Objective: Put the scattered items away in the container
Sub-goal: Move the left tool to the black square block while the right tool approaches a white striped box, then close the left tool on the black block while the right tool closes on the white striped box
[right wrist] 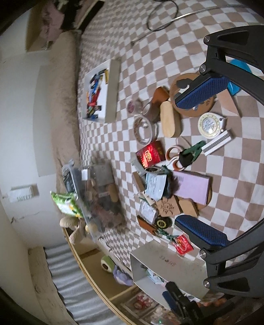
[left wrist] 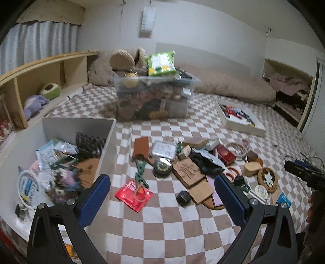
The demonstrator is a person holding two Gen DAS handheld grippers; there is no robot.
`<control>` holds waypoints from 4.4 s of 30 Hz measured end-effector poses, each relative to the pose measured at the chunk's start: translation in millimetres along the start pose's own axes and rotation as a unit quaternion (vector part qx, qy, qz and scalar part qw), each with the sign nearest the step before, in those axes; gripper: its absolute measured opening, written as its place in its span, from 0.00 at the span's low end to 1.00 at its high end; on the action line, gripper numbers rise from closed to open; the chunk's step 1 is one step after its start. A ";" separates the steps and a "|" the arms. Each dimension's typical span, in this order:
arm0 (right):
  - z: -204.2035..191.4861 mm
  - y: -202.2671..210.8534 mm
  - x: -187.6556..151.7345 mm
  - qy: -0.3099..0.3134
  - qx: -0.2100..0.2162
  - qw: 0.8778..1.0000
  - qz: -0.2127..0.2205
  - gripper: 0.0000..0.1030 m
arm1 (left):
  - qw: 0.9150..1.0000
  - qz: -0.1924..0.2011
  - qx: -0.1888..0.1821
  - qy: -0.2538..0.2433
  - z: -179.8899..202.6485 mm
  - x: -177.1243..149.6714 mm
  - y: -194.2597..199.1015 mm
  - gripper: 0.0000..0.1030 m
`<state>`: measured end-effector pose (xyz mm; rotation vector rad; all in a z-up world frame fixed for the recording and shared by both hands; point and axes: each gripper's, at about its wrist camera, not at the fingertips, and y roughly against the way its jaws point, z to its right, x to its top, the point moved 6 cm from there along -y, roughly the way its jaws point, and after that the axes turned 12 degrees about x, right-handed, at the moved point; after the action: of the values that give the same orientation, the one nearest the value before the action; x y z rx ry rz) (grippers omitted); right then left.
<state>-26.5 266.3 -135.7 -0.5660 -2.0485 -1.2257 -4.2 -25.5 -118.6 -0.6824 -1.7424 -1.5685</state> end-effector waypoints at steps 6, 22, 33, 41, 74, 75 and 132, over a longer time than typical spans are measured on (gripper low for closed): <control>16.0 -12.0 -11.4 -0.018 -0.015 1.000 -0.013 1.00 | 0.999 -0.049 -0.019 -0.009 23.7 -8.8 -29.7 1.00; 49.1 -57.2 -52.8 -0.084 -0.037 0.991 -0.095 1.00 | 0.981 -0.165 -0.013 -0.106 65.4 -48.6 -101.3 1.00; 55.0 -57.2 -68.9 -0.105 -0.041 0.990 -0.083 1.00 | 0.966 -0.164 -0.012 -0.199 79.8 -57.3 -130.8 1.00; 38.7 -62.5 -81.0 -0.089 -0.028 0.991 -0.094 1.00 | 0.956 -0.161 -0.037 -0.244 79.4 -65.5 -143.9 1.00; 29.4 -61.9 -96.6 -0.209 0.114 0.971 -0.027 1.00 | 0.947 -0.126 -0.116 -0.273 91.8 -76.8 -139.6 0.81; 31.0 -61.2 -96.3 -0.207 0.107 0.972 -0.026 1.00 | 0.946 -0.127 -0.120 -0.271 92.3 -76.9 -139.2 0.79; 48.9 -66.9 -97.7 -0.109 -0.090 0.988 -0.058 0.67 | 0.950 -0.172 -0.143 -0.216 85.3 -80.9 -129.3 0.29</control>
<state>-20.3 276.3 -263.3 -0.6999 -2.1905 -1.4841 -64.7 46.5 -265.9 -0.9608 -2.0548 -2.0574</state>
